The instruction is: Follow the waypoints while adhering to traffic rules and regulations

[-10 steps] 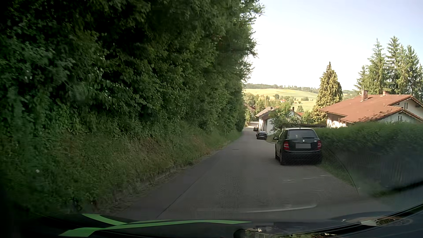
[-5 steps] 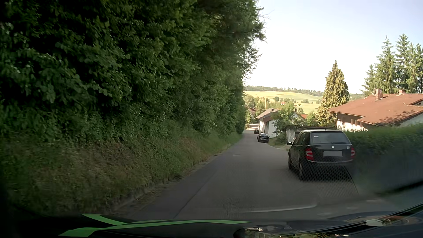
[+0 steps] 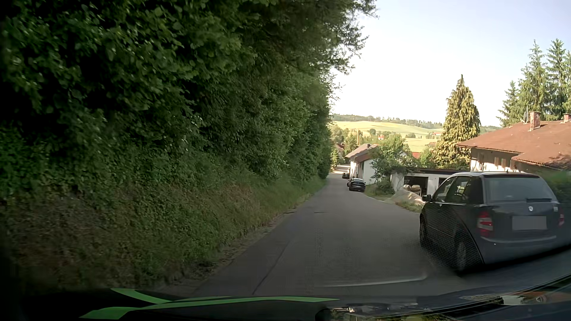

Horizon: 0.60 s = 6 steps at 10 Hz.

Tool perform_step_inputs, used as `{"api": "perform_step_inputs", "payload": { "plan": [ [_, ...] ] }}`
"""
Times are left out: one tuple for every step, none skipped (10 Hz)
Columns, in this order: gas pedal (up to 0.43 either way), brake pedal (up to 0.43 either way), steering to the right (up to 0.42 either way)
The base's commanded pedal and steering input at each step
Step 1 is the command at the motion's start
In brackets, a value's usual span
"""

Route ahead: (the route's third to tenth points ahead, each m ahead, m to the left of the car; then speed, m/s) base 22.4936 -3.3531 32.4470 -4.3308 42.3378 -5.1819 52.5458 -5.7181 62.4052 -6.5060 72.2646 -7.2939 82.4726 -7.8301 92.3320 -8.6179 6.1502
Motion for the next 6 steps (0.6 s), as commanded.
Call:
{"api": "perform_step_inputs", "payload": {
  "plan": [
    [0.000,0.110,0.026],
    [0.000,0.122,0.030],
    [0.000,0.122,0.032],
    [0.000,0.122,0.034],
    [0.000,0.122,0.039],
    [0.000,0.128,0.041]
  ]
}}
